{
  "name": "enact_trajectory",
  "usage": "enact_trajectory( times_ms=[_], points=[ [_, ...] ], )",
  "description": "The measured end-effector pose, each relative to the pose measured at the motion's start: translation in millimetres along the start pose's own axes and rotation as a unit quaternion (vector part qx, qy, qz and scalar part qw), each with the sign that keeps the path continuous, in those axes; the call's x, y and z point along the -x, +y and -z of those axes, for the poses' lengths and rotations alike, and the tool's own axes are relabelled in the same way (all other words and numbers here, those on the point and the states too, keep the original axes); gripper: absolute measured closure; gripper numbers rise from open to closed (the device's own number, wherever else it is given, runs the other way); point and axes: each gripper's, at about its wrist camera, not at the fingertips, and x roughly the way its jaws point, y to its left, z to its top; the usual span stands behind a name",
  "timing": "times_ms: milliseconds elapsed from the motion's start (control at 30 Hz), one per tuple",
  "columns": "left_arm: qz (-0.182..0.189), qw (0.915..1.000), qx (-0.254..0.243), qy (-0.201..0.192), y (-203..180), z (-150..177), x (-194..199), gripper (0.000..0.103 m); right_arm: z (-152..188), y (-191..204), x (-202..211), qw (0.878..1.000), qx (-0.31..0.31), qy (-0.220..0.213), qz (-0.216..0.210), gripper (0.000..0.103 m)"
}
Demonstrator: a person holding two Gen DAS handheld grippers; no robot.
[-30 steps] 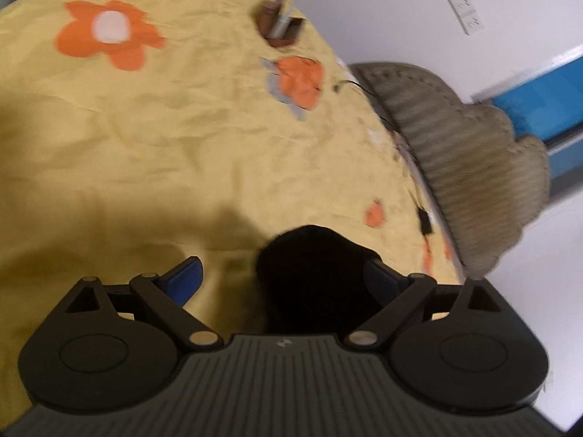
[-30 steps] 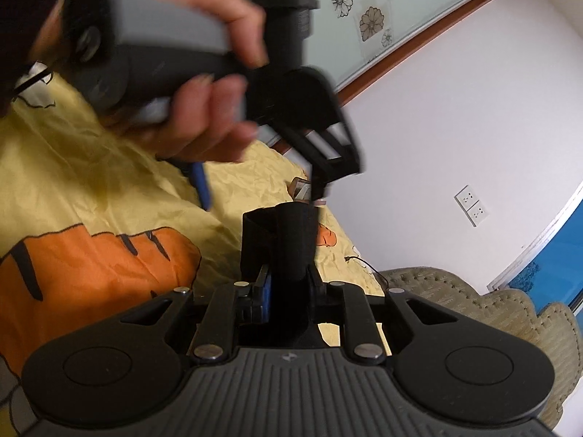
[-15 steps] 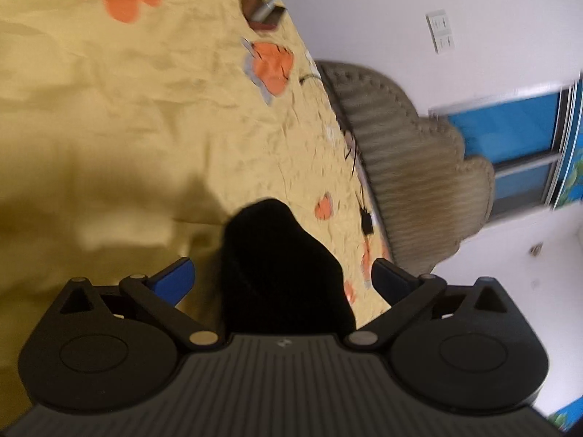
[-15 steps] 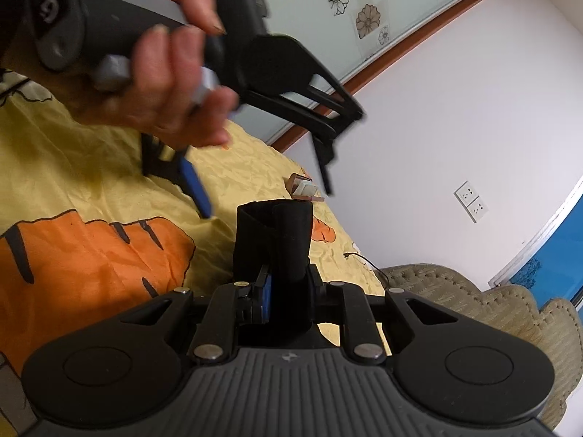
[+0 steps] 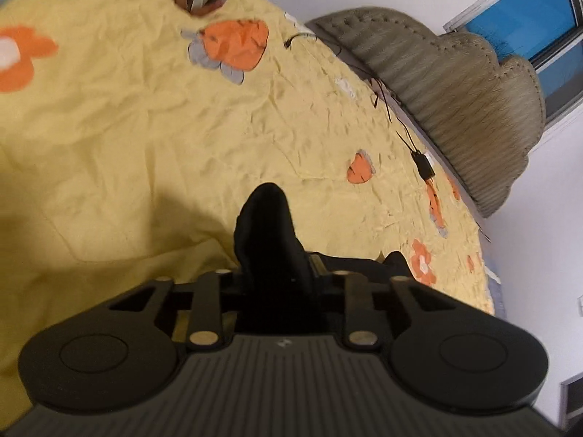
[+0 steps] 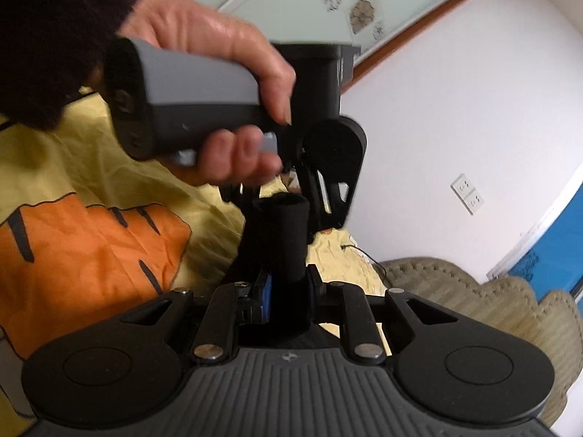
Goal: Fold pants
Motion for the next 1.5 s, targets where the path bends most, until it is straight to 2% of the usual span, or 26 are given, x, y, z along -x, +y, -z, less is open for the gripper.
enact_trajectory(
  times_ms=[167, 333, 467, 633, 767, 867, 933, 1000, 1200, 1400, 1433, 1500],
  points=[
    [-0.011, 0.9985, -0.045, -0.03, -44, 13, 14, 0.085, 6, -8, 15, 1.0, -0.027, -0.007, 0.007, 0.085],
    [0.018, 0.9944, -0.098, -0.034, -115, 20, 17, 0.087, 15, -40, 39, 0.995, -0.095, -0.007, 0.023, 0.085],
    [0.037, 0.9898, -0.137, -0.016, -175, 21, 4, 0.087, 26, -84, 63, 0.984, -0.168, -0.009, 0.051, 0.085],
    [0.059, 0.9815, -0.182, 0.014, -246, 35, -29, 0.087, 59, -140, 86, 0.961, -0.266, 0.007, 0.08, 0.085],
    [0.06, 0.9752, -0.207, 0.05, -288, 55, -71, 0.087, 96, -169, 93, 0.937, -0.334, 0.035, 0.094, 0.085],
    [0.046, 0.9713, -0.22, 0.078, -313, 72, -112, 0.087, 127, -186, 93, 0.917, -0.382, 0.066, 0.095, 0.085],
    [0.041, 0.9688, -0.224, 0.097, -326, 85, -135, 0.087, 149, -195, 92, 0.9, -0.419, 0.085, 0.09, 0.085],
    [0.034, 0.9652, -0.236, 0.108, -337, 97, -155, 0.087, 168, -202, 93, 0.886, -0.445, 0.098, 0.091, 0.085],
    [0.021, 0.9571, -0.259, 0.128, -367, 130, -197, 0.087, 212, -212, 97, 0.855, -0.492, 0.124, 0.107, 0.085],
    [-0.015, 0.9459, -0.295, 0.134, -384, 161, -237, 0.087, 263, -222, 103, 0.789, -0.592, 0.142, 0.083, 0.085],
    [-0.02, 0.9449, -0.298, 0.133, -385, 165, -242, 0.085, 268, -223, 104, 0.78, -0.604, 0.142, 0.079, 0.085],
    [-0.031, 0.9426, -0.309, 0.123, -388, 172, -246, 0.084, 273, -222, 105, 0.772, -0.615, 0.143, 0.076, 0.085]
  ],
)
